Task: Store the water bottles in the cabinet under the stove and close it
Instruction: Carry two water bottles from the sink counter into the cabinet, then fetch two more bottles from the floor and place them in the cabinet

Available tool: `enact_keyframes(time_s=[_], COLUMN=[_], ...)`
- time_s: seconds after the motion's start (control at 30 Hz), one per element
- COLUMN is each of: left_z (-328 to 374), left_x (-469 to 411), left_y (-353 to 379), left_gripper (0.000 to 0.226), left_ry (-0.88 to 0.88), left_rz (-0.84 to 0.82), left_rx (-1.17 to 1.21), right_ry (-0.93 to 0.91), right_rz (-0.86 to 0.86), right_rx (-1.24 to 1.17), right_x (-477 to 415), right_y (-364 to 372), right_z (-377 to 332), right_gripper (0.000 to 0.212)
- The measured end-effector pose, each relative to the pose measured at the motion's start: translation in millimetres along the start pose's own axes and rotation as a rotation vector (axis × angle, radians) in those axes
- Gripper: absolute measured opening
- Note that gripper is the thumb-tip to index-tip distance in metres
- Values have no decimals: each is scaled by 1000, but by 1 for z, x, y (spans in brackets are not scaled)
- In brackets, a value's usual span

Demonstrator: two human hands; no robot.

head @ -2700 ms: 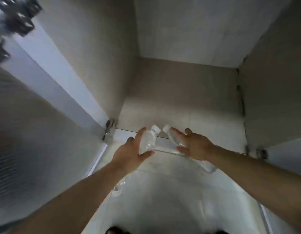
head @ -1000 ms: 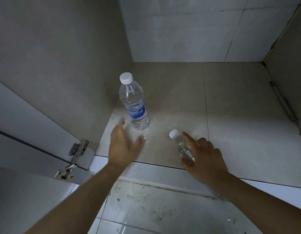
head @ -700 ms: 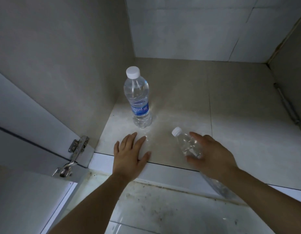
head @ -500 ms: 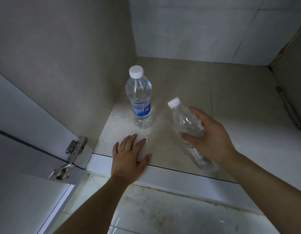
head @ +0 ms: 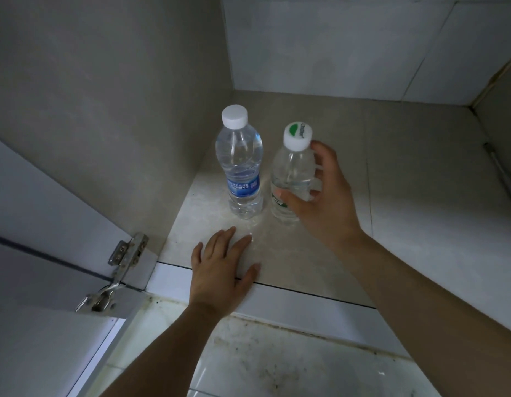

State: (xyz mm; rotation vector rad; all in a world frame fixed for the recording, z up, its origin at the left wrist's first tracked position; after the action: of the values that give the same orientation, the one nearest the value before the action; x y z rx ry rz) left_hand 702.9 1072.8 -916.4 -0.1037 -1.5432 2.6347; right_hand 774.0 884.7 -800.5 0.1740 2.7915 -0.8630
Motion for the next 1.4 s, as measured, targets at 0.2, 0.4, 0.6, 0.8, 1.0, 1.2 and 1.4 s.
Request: enact_keyframes(time_s=[0.2, 0.4, 0.6, 0.8, 1.0, 1.2, 1.4], left_z=[1, 6, 37, 104, 205, 314, 429], left_x=[0, 4, 29, 68, 122, 168, 195], left_y=[0, 2, -32, -120, -242, -406, -571], left_gripper=[65, 85, 66, 72, 83, 82, 78], left_ry=[-11, -51, -104, 19, -18, 29, 157], left_rz=[-29, -153, -341, -328, -311, -377, -361], left_rx=[-33, -62, -90, -114, -10, -57, -24], right_ry=[1, -1, 15, 28, 191, 326, 433], right_rz=[-26, -152, -471, -642, -648, -610, -541], right_rx=[104, 315, 673, 856, 873, 816, 731], right_x=[8, 32, 76, 126, 165, 183, 193], right_y=[-2, -22, -55, -116, -205, -326, -440], right_z=[-1, 0, 6, -36, -156, -325, -489], right_gripper=[82, 84, 83, 85, 86, 86, 89])
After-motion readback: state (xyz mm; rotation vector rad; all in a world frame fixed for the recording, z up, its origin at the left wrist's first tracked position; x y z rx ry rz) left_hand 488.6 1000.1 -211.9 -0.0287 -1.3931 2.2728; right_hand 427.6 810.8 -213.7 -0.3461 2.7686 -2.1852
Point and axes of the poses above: each hand's wrist, its own x-axis away from the middle knuckle, its own y-axis out of the palm, z = x × y, the point moved 7 cm from there along -x, towards the middle knuckle, and after that the axes turned 13 degrees about x, right-handed, at the moved point
